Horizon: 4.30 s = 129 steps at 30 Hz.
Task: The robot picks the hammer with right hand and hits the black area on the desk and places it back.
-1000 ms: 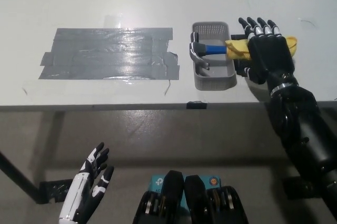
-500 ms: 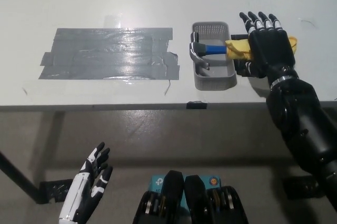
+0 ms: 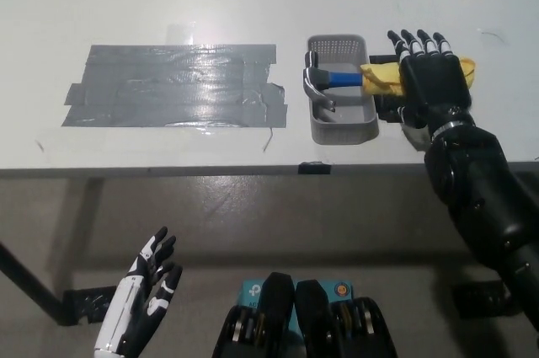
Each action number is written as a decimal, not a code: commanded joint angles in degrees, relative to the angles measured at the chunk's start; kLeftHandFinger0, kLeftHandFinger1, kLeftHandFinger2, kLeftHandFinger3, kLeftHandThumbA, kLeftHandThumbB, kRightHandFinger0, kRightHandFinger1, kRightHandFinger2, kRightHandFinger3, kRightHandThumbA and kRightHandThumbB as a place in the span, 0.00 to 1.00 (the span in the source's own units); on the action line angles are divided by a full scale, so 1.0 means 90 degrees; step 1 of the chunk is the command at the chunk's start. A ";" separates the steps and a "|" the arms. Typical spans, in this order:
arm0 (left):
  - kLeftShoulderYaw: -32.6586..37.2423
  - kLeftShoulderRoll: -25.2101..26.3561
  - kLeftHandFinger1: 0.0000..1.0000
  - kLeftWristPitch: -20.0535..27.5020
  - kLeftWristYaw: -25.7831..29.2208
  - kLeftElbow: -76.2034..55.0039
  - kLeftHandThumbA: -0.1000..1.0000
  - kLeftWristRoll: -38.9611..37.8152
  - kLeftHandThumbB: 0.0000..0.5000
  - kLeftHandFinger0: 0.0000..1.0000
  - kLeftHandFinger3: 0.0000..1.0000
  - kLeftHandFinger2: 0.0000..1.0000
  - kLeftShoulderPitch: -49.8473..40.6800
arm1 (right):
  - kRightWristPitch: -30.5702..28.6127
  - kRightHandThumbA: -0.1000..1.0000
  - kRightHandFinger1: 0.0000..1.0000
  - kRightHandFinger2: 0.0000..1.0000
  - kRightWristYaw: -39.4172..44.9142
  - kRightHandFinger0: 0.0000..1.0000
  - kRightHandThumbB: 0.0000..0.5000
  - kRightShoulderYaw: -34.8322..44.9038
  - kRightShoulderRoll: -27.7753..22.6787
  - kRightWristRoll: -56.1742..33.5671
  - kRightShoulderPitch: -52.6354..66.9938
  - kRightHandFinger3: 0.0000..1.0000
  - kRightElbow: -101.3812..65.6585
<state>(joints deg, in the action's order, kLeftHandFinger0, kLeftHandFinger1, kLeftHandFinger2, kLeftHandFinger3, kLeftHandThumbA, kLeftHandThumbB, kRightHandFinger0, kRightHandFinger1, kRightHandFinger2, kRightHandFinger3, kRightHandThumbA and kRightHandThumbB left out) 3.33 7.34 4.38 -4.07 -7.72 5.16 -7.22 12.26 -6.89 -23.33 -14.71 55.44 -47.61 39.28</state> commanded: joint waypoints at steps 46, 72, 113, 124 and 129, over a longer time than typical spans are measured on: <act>-0.0051 0.0123 0.74 0.0253 -0.0015 -0.0098 0.85 0.0081 0.00 0.58 0.89 0.92 0.0268 | -0.0080 0.00 0.49 0.88 0.1397 0.03 0.18 0.3661 0.0061 -0.6263 -0.0485 0.93 -0.1237; -0.0025 0.0122 0.65 0.0243 -0.0035 -0.0056 0.85 0.0105 0.00 0.53 0.85 0.82 0.0290 | 0.1630 0.00 0.49 0.84 0.5095 0.00 0.28 0.1989 -0.1690 -0.5292 -0.1228 0.92 -0.1169; 0.0033 0.0166 0.56 0.0138 -0.0007 -0.0039 1.00 0.0403 0.14 0.50 0.68 0.65 0.0405 | 0.1134 0.00 0.66 0.91 0.6010 0.17 0.26 0.0930 -0.2476 -0.4922 -0.1213 0.91 -0.1369; 0.0041 0.0188 0.56 0.0167 -0.0015 -0.0046 1.00 0.0470 0.16 0.52 0.65 0.61 0.0415 | 0.1214 0.00 0.67 0.91 0.5802 0.15 0.19 0.1187 -0.2446 -0.5022 -0.1150 0.95 -0.1459; 0.0018 0.0170 0.56 0.0136 -0.0011 -0.0047 1.00 0.0427 0.17 0.52 0.66 0.62 0.0424 | 0.1630 0.00 0.46 0.76 0.5214 0.07 0.12 0.2726 -0.2188 -0.5576 -0.1545 0.88 -0.1507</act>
<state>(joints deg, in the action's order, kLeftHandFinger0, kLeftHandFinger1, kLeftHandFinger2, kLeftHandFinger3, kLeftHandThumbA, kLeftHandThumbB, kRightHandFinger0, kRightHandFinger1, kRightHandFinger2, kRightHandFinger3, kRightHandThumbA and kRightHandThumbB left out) 3.48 8.23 4.14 -4.05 -6.88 8.74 -3.71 25.02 46.17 -7.07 -34.11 11.27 -54.67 28.19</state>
